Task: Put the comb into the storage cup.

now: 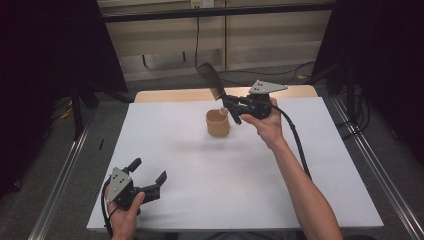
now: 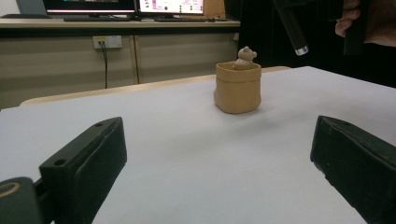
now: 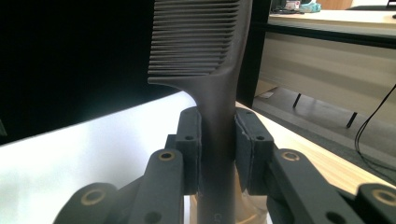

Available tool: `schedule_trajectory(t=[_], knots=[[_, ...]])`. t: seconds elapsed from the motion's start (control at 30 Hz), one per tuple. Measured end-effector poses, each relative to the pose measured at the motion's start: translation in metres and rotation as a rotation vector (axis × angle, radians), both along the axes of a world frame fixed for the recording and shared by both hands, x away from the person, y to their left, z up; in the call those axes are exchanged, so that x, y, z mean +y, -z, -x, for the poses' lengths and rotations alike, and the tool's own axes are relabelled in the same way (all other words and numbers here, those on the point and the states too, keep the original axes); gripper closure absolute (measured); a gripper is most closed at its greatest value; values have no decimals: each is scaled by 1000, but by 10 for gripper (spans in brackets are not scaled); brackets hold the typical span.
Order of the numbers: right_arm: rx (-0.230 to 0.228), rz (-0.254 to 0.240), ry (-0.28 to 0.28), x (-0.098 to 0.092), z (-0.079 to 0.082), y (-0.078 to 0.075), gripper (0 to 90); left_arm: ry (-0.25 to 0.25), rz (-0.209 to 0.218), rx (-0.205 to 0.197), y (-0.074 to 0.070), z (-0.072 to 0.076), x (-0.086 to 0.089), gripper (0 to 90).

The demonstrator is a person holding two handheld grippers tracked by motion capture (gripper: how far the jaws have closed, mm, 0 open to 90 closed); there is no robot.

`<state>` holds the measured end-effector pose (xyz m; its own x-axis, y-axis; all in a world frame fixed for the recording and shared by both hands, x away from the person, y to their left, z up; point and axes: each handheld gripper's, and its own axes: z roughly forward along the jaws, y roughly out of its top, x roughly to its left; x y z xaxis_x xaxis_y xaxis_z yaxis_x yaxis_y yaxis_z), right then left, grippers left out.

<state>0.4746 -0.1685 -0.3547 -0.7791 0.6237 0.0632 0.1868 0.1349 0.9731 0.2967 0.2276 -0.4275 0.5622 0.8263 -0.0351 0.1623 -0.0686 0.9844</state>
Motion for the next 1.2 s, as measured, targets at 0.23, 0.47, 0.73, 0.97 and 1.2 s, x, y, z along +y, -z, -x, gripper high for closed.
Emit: schedule_trajectory(t=[0.23, 0.47, 0.73, 0.97, 1.2], knots=[[3, -38, -9, 10, -6, 1, 729, -8, 13, -5, 0, 0, 1, 37], [-6, -53, -20, 19, -14, -2, 729, -2, 15, 10, 0, -2, 0, 37], [-26, -46, -14, 31, -26, -4, 729, 14, 38, 18, 1, -4, -7, 37], [-34, -50, 6, 35, -37, -4, 729, 19, 26, 26, 2, -5, -8, 37], [-40, -62, 11, 42, -44, 4, 729, 29, 43, 34, 0, -2, -6, 37]])
